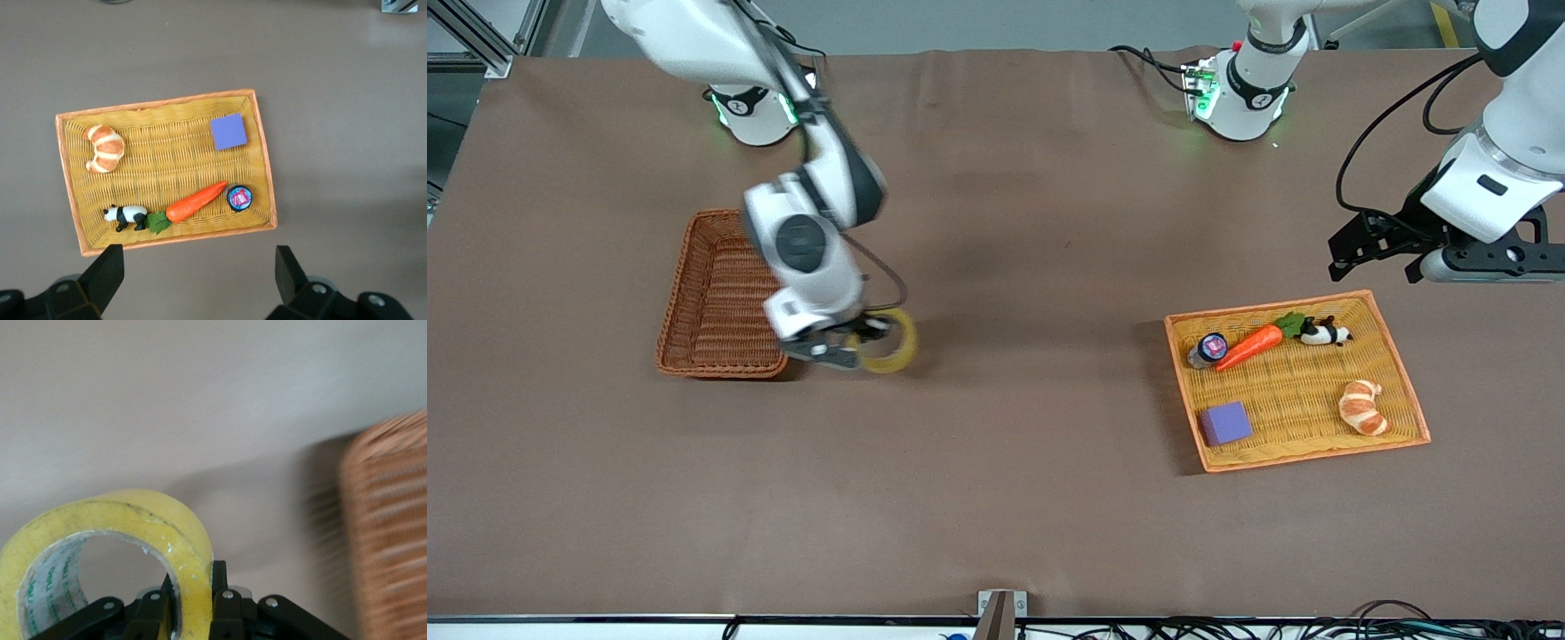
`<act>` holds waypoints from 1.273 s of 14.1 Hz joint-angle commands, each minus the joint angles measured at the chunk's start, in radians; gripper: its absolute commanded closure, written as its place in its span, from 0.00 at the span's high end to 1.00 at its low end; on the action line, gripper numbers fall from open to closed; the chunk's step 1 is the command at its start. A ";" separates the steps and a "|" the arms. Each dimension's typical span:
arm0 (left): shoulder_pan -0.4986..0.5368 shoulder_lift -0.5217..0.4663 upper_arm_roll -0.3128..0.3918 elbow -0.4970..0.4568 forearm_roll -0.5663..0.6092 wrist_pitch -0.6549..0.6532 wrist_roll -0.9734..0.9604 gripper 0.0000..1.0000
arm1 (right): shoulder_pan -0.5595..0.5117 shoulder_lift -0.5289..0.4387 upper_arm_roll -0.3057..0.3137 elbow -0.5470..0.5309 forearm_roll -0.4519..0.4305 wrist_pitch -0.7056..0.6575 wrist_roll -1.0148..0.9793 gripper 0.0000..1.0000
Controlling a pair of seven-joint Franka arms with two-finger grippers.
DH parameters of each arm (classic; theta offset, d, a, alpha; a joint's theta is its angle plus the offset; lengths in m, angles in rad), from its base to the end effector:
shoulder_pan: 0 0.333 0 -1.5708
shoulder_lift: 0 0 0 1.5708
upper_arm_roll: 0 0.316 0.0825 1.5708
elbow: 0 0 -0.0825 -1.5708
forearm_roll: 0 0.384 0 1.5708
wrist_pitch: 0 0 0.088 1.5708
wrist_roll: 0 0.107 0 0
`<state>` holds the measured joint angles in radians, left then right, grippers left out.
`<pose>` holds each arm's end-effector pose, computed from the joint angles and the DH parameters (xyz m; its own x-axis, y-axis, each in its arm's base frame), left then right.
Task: Move tape to another basket
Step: 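Carry the tape with the right gripper into the empty wicker basket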
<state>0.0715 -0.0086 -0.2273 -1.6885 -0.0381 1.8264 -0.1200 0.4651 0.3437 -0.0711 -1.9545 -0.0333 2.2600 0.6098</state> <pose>0.5657 -0.0925 0.5968 0.9898 -0.0250 0.1402 -0.0327 -0.9981 0.0531 0.5627 0.2348 0.2993 0.9819 -0.1894 -0.0033 -0.1888 -0.9801 0.0618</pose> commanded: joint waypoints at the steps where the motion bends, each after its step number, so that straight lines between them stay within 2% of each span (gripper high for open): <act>1: -0.001 0.048 -0.035 0.062 0.000 -0.006 -0.010 1.00 | -0.179 -0.170 0.024 -0.194 -0.017 0.021 -0.271 0.00; 4: 0.004 0.039 -0.037 0.050 -0.002 -0.051 -0.018 1.00 | -0.313 -0.245 0.022 -0.309 -0.017 0.067 -0.487 0.00; 7: 0.008 0.035 -0.038 0.047 -0.003 -0.094 -0.030 1.00 | -0.405 -0.282 0.024 -0.441 -0.017 0.172 -0.605 0.01; 11: 0.010 0.038 -0.037 0.056 0.001 -0.091 -0.029 1.00 | -0.410 -0.313 0.025 -0.572 -0.017 0.255 -0.617 0.02; 16: 0.011 0.045 -0.038 0.082 0.000 -0.093 -0.027 1.00 | -0.418 -0.307 0.024 -0.600 -0.017 0.309 -0.650 0.09; 18: 0.013 0.044 -0.038 0.085 0.001 -0.093 -0.027 1.00 | -0.465 -0.302 0.024 -0.600 -0.017 0.325 -0.728 0.10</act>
<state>0.0774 0.0322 -0.2594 -1.6316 -0.0381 1.7540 -0.1405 0.0639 0.0888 -0.0613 -2.5178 -0.0418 2.5630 -0.0477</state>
